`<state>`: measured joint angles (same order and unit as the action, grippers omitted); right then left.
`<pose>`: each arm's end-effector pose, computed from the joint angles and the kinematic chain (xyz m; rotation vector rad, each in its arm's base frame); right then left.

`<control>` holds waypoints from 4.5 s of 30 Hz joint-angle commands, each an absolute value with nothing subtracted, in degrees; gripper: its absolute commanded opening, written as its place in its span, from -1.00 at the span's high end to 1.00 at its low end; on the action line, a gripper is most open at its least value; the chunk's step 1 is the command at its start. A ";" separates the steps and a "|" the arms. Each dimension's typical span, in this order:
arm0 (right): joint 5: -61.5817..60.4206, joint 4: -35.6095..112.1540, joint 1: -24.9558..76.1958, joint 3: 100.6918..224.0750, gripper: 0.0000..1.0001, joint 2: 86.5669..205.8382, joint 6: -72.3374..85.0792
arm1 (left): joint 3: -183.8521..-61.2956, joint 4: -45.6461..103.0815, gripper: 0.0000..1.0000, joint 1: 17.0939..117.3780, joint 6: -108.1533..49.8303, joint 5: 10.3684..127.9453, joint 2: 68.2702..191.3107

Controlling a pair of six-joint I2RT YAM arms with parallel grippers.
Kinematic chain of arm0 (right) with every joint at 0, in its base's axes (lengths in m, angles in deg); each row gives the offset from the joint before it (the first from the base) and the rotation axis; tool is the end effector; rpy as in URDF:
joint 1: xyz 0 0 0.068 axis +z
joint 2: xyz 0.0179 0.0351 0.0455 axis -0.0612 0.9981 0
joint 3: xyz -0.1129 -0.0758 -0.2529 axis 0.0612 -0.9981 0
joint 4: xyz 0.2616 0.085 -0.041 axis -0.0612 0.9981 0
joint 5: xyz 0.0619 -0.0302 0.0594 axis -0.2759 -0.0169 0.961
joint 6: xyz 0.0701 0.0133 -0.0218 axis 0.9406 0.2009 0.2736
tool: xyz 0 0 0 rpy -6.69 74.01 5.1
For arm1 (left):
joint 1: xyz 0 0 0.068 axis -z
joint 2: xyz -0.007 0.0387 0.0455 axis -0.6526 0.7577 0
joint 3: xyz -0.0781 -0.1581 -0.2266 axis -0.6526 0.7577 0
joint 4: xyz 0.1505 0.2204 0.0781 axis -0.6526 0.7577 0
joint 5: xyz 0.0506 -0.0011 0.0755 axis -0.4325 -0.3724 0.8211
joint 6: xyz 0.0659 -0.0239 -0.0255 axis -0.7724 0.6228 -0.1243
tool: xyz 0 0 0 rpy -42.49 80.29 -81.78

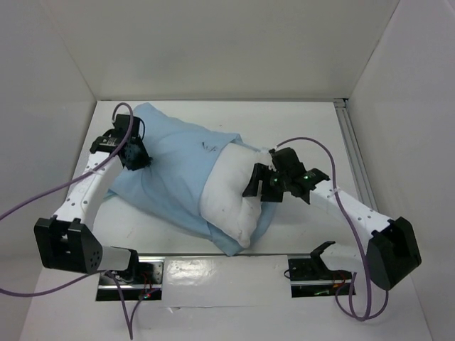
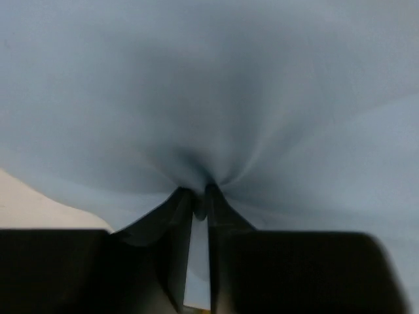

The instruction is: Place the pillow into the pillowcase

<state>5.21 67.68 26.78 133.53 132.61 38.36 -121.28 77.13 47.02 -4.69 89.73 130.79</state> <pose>0.2220 0.1467 0.2299 0.0839 2.5981 0.7776 0.3048 -0.0201 0.3126 -0.7167 2.3405 -0.0595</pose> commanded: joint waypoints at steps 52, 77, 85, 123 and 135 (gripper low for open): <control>1.80 54.29 28.84 145.99 1.00 141.15 23.37 | -154.21 92.52 -0.34 86.62 -7.87 121.36 157.04; 5.58 51.73 26.91 163.44 1.00 151.59 21.10 | -171.49 71.35 1.00 80.57 -12.46 66.48 152.29; 8.39 42.98 28.03 160.30 1.00 145.01 23.98 | -178.15 61.16 1.00 75.54 -3.13 45.96 154.16; 8.67 49.68 21.63 143.70 -0.48 140.40 25.75 | -170.62 76.07 -0.41 81.52 -6.54 67.38 154.57; -0.24 63.33 10.66 134.22 -0.66 126.03 30.75 | -165.81 89.79 -0.41 89.93 -18.06 86.54 156.33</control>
<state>-0.08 57.12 13.88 136.59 125.50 28.11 -167.04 86.17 84.99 -14.11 79.42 155.22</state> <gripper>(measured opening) 0.828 0.705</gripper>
